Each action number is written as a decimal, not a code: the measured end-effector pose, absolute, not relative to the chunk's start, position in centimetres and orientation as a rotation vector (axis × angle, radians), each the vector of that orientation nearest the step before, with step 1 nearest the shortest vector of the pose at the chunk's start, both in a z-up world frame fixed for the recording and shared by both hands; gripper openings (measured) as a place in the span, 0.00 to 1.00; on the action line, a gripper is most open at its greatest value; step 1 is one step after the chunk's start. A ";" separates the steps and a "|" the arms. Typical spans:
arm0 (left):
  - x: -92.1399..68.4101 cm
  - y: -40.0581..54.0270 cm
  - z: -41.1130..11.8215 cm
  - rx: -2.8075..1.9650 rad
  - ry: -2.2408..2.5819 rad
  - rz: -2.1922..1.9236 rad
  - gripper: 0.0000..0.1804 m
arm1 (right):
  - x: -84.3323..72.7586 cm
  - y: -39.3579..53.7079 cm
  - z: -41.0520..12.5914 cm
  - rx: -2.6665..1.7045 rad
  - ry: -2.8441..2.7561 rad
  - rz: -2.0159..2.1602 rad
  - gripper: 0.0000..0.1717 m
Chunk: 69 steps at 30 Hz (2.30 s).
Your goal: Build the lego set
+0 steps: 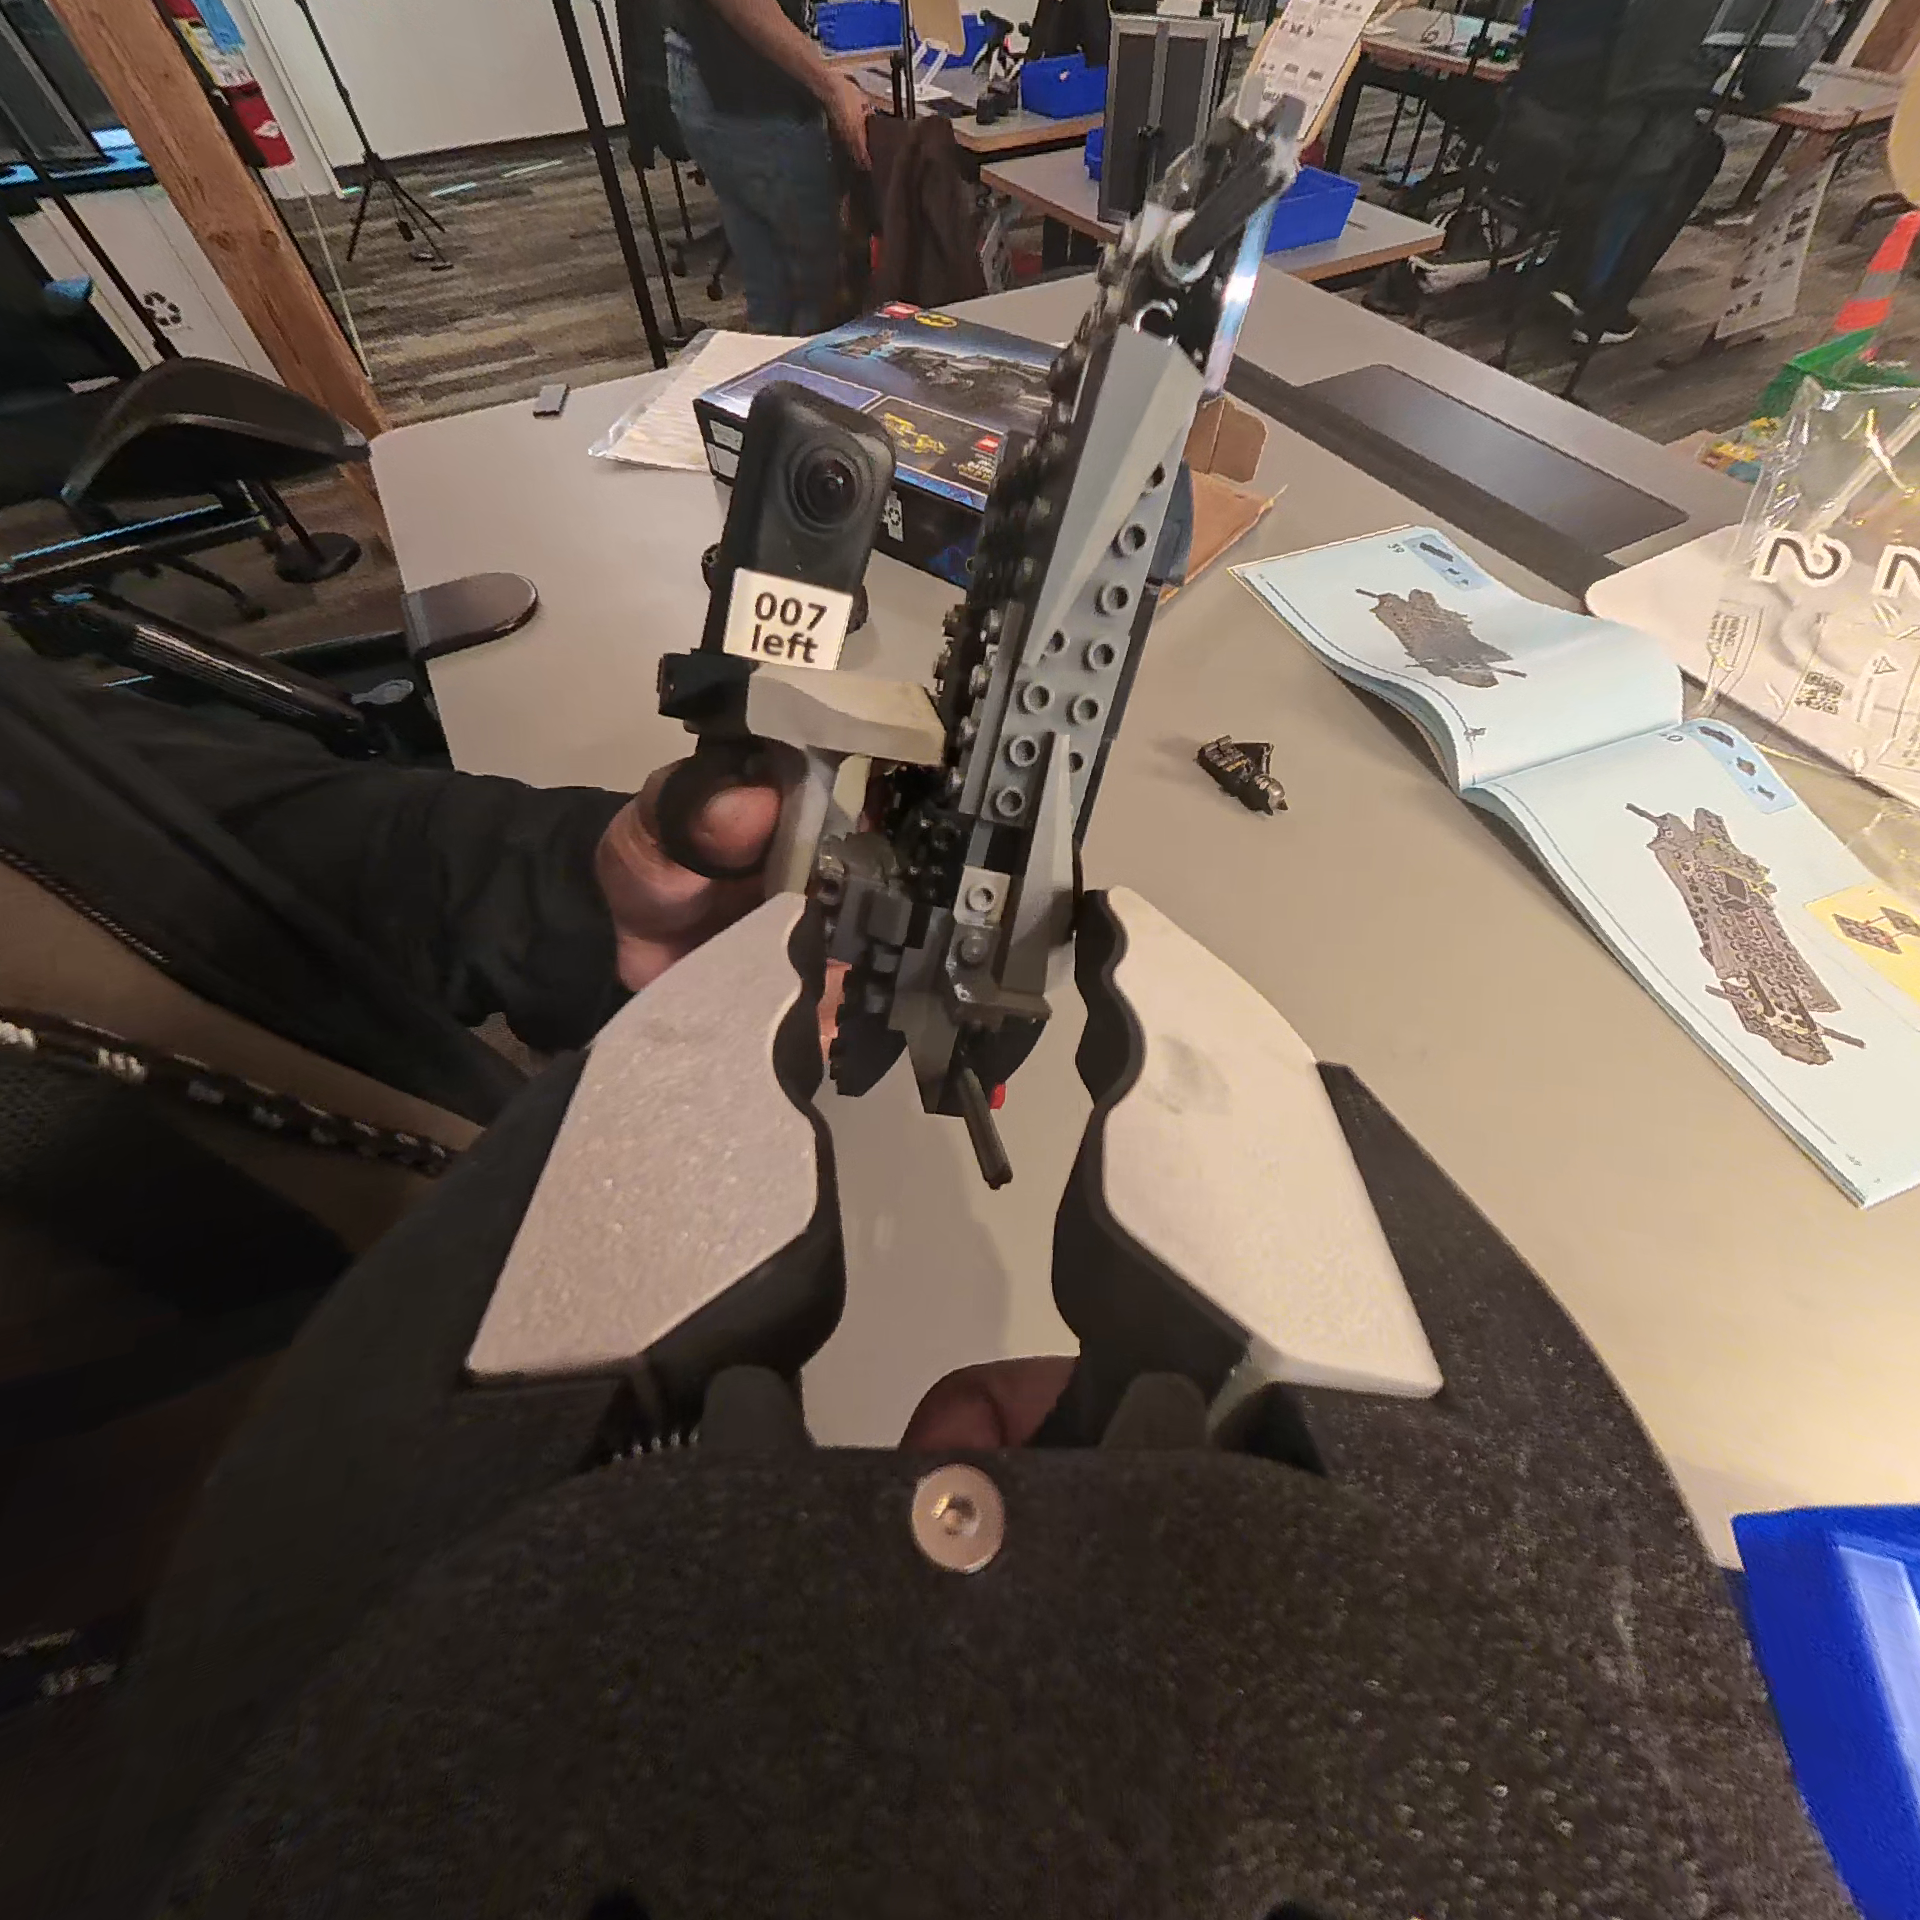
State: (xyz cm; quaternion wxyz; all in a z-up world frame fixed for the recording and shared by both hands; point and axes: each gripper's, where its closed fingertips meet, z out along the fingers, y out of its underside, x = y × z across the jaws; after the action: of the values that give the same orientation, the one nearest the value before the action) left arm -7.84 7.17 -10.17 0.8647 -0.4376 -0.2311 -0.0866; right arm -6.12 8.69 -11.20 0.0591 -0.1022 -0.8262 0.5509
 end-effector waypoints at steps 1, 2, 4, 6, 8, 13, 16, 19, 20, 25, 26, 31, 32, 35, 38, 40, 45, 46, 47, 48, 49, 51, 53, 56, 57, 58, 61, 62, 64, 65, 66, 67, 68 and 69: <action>-7.9 7.1 -10.2 -0.913 -0.488 -0.181 0.15 | -6.1 8.6 -11.2 -0.307 -2.501 1.666 0.27; -7.9 7.1 -10.2 -0.911 -0.491 -0.181 0.15 | -6.2 8.6 -11.3 -0.303 -2.500 1.661 0.27; -7.9 7.1 -10.2 -0.909 -0.494 -0.181 0.15 | -6.2 8.6 -11.3 -0.298 -2.496 1.656 0.27; -8.0 7.0 -10.2 -0.908 -0.501 -0.184 0.15 | -6.2 8.5 -11.3 -0.303 -2.498 1.653 0.27; -8.0 7.1 -10.3 -0.908 -0.510 -0.192 0.15 | -6.3 8.5 -11.4 -0.309 -2.506 1.647 0.27; -8.3 7.2 -10.5 -0.919 -0.530 -0.210 0.15 | -6.5 8.6 -11.6 -0.345 -2.527 1.643 0.27; -8.3 7.3 -10.6 -0.931 -0.538 -0.216 0.15 | -6.5 8.7 -11.7 -0.356 -2.538 1.641 0.26; -8.4 7.5 -10.8 -0.947 -0.550 -0.219 0.15 | -6.6 8.9 -11.9 -0.368 -2.547 1.644 0.26; -8.4 7.5 -10.8 -0.951 -0.555 -0.221 0.15 | -6.6 8.9 -11.9 -0.373 -2.549 1.646 0.26; -8.6 7.8 -10.8 -0.945 -0.581 -0.237 0.15 | -6.7 9.2 -11.9 -0.386 -2.548 1.673 0.26; -8.6 7.8 -10.8 -0.945 -0.587 -0.239 0.15 | -6.7 9.2 -11.9 -0.393 -2.549 1.683 0.26; -8.6 8.0 -11.0 -0.946 -0.605 -0.247 0.15 | -6.8 9.5 -12.0 -0.401 -2.561 1.712 0.26; -8.6 8.1 -11.0 -0.948 -0.609 -0.248 0.15 | -6.8 9.5 -12.1 -0.405 -2.564 1.715 0.26; -8.6 8.2 -11.1 -0.955 -0.615 -0.241 0.15 | -6.8 9.6 -12.2 -0.412 -2.572 1.731 0.25; -8.6 8.2 -11.0 -0.951 -0.618 -0.238 0.15 | -6.8 9.6 -12.1 -0.413 -2.570 1.741 0.25; -8.6 8.2 -11.0 -0.950 -0.620 -0.234 0.15 | -6.8 9.6 -12.1 -0.404 -2.572 1.742 0.25; -8.6 8.3 -11.1 -0.957 -0.638 -0.224 0.15 | -6.8 9.8 -12.2 -0.408 -2.581 1.755 0.25; -8.7 8.3 -11.1 -0.962 -0.647 -0.218 0.15 | -6.8 9.8 -12.2 -0.411 -2.586 1.758 0.25; -8.8 8.4 -11.2 -0.965 -0.665 -0.209 0.15 | -6.9 9.9 -12.3 -0.436 -2.590 1.768 0.25; -9.0 8.4 -11.2 -0.960 -0.686 -0.205 0.15 | -7.0 9.9 -12.3 -0.467 -2.593 1.782 0.25; -9.1 8.5 -11.2 -0.953 -0.698 -0.202 0.15 | -7.0 10.0 -12.3 -0.479 -2.592 1.792 0.26; -9.0 8.5 -11.2 -0.949 -0.706 -0.178 0.15 | -7.0 10.1 -12.5 -0.497 -2.593 1.795 0.27; -8.9 8.6 -11.1 -0.955 -0.703 -0.154 0.15 | -6.9 10.2 -12.8 -0.503 -2.612 1.774 0.30; -8.7 8.9 -11.1 -0.979 -0.694 -0.125 0.15 | -6.5 10.1 -13.1 -0.498 -2.627 1.775 0.29; -8.6 8.9 -11.1 -0.982 -0.688 -0.124 0.15 | -6.5 10.1 -13.0 -0.502 -2.618 1.791 0.28; -8.5 8.9 -11.0 -0.977 -0.685 -0.125 0.14 | -6.5 10.1 -13.0 -0.501 -2.614 1.807 0.28; -8.5 8.9 -11.1 -0.971 -0.686 -0.140 0.15 | -6.4 10.1 -12.9 -0.487 -2.613 1.812 0.28; -8.4 8.9 -11.1 -0.968 -0.684 -0.142 0.15 | -6.4 10.1 -12.9 -0.477 -2.610 1.815 0.27; -8.3 8.9 -11.1 -0.972 -0.679 -0.142 0.15 | -6.3 10.1 -12.9 -0.464 -2.607 1.827 0.27; -8.3 9.0 -11.0 -0.976 -0.675 -0.141 0.15 | -6.2 10.2 -12.9 -0.453 -2.603 1.831 0.27; -8.2 9.0 -11.0 -0.981 -0.671 -0.138 0.15 | -6.2 10.2 -12.9 -0.447 -2.601 1.834 0.27; -8.1 9.0 -11.0 -0.986 -0.667 -0.136 0.15 | -6.1 10.2 -12.9 -0.442 -2.599 1.838 0.27; -8.1 9.0 -10.9 -0.989 -0.665 -0.136 0.15 | -6.1 10.2 -12.9 -0.437 -2.596 1.843 0.27; -8.1 9.1 -10.9 -0.992 -0.663 -0.137 0.15 | -6.1 10.2 -12.9 -0.437 -2.595 1.847 0.27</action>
State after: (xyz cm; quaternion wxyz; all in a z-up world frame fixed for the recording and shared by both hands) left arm -8.09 9.07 -10.90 0.8251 -0.4667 -0.3118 -0.0644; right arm -6.07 10.24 -12.94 -0.0365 -0.1358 -0.8066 0.5741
